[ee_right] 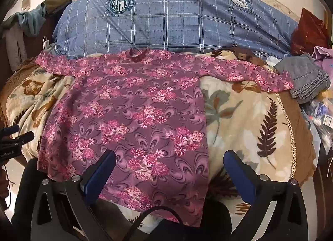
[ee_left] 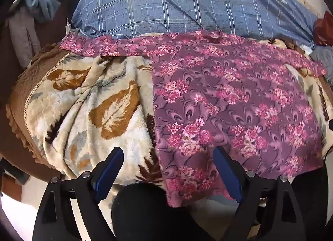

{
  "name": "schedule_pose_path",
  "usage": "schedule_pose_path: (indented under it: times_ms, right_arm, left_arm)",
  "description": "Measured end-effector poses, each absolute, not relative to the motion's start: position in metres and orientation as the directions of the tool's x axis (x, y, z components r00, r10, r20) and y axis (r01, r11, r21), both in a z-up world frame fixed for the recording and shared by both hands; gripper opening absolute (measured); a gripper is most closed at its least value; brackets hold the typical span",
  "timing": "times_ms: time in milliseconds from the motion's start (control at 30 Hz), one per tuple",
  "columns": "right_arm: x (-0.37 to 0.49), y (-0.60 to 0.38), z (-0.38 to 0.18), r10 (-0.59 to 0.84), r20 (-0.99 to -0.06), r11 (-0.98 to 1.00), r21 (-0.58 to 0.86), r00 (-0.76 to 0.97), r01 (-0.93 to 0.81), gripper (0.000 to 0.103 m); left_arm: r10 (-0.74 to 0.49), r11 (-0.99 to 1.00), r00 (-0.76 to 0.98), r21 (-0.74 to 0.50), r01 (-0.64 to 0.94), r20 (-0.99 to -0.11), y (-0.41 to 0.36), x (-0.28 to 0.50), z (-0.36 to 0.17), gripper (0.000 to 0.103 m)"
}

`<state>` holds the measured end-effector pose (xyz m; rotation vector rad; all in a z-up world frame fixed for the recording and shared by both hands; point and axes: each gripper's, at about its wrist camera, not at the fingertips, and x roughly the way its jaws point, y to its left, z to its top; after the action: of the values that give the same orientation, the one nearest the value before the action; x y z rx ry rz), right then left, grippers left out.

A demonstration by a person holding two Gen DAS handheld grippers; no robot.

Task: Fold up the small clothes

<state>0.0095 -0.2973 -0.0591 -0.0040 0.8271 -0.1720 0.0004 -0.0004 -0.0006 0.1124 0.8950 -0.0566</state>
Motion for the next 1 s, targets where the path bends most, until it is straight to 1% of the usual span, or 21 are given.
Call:
schedule_pose_path:
  times_ms: [100,167,333,533,767,1000]
  right_arm:
    - [0.009,-0.298,-0.06,-0.147,-0.74,0.988,-0.081,0.657,0.131,0.103]
    - [0.005,-0.289,-0.066,-0.172,-0.737,0.985,-0.125,0.654,0.118,0.103]
    - [0.008,-0.3,-0.075,-0.161,-0.77,0.987,-0.121,0.617,0.107,0.103]
    - [0.008,-0.309,-0.073,-0.182,-0.781,0.983,-0.136,0.598,0.123,0.103]
    - [0.011,-0.314,-0.074,-0.191,-0.784,0.981,-0.138,0.59,0.134,0.103]
    - [0.009,-0.31,-0.073,-0.213,-0.777,0.977,-0.18,0.592,0.116,0.103]
  left_arm:
    - [-0.029,0.991,0.608,0.058,0.124,-0.793,0.007,-0.002,-0.001,0.087]
    - [-0.02,0.988,0.617,0.078,0.131,-0.787,0.007,-0.007,-0.001,0.087]
    - [0.013,0.975,0.6,0.144,0.171,-0.8,-0.002,-0.011,-0.002,0.087]
    - [0.027,0.956,0.572,0.188,0.224,-0.82,-0.001,-0.015,-0.005,0.087]
    - [0.003,0.962,0.542,0.15,0.227,-0.84,0.002,-0.008,-0.003,0.088]
    - [0.019,0.941,0.559,0.203,0.269,-0.829,-0.01,-0.014,-0.002,0.088]
